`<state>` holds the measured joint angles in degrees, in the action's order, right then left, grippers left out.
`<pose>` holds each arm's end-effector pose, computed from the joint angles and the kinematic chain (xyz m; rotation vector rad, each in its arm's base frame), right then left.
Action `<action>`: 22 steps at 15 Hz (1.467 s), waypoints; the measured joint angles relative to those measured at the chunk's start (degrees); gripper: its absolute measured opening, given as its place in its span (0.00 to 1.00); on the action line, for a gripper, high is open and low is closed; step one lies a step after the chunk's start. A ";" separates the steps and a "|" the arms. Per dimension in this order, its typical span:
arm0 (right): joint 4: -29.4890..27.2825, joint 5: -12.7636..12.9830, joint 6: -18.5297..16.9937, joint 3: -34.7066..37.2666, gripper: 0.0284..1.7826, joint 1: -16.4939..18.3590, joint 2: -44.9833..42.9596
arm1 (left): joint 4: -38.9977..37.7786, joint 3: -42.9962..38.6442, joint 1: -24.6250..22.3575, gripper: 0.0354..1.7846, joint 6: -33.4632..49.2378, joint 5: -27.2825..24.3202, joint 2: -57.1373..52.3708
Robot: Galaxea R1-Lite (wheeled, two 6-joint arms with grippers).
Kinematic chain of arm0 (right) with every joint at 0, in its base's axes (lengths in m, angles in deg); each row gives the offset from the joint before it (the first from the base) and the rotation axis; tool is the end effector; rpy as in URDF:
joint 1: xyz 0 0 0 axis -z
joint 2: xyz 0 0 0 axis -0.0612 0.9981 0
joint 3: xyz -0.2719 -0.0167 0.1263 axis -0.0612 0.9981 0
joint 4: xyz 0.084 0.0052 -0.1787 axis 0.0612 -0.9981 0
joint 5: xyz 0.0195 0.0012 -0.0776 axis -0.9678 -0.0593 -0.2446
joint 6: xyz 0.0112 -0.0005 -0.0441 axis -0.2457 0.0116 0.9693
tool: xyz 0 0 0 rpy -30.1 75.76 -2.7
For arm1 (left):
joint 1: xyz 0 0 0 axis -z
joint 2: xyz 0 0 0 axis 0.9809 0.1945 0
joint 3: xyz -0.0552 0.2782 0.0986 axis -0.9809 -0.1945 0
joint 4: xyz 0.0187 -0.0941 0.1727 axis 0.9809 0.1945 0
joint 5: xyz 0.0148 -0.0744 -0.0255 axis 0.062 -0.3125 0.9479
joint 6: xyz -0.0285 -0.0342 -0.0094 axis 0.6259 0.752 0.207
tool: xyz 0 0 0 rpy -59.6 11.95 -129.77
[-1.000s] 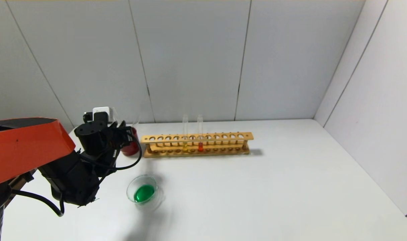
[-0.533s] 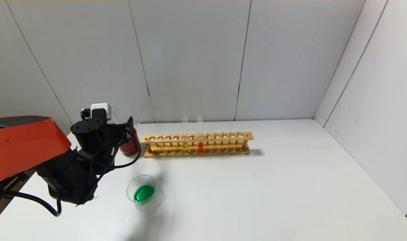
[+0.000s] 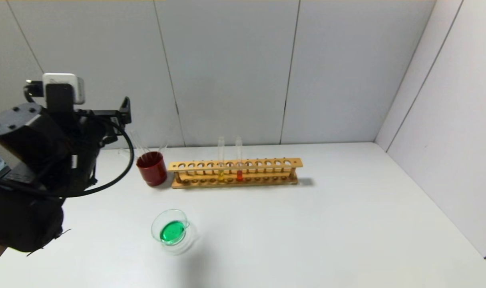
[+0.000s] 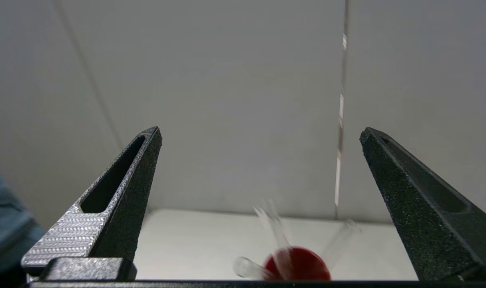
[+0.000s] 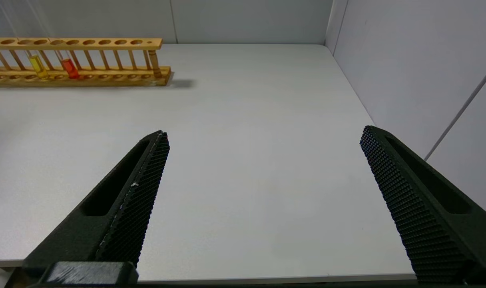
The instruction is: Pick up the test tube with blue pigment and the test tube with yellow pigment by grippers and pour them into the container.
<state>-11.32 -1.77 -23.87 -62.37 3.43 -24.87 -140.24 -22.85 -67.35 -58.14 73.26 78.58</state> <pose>0.0078 0.0003 0.0756 -0.0037 -0.0014 0.0056 0.3025 -0.0424 0.2114 0.1146 -0.3112 0.2498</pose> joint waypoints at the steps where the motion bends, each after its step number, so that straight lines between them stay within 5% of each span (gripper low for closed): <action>1: 0.00 0.02 0.02 0.00 0.98 -0.02 0.00 | 2.69 -1.12 0.22 0.98 -1.05 1.33 -5.57; 5: 0.00 0.00 0.00 0.00 0.98 0.00 0.00 | 16.01 -7.16 -0.13 0.98 -2.63 5.29 -30.38; 10: 0.00 0.00 0.02 0.00 0.98 0.00 0.00 | 34.04 -19.10 -7.11 0.98 -2.12 7.03 -59.54; 14: 0.00 0.00 0.02 0.00 0.98 0.00 0.00 | 37.84 -28.14 -11.39 0.98 -1.54 6.95 -74.68; 18: 0.00 0.00 0.00 0.00 0.98 0.00 0.00 | 40.75 -34.12 -12.59 0.98 5.39 4.18 -85.85; 22: 0.00 0.00 0.02 0.00 0.98 0.00 0.00 | 57.21 -34.76 -11.95 0.98 12.58 -3.84 -94.66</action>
<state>-11.32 -1.77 -23.84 -62.37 3.43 -24.87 -83.03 -57.60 -79.29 -45.56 69.42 -16.08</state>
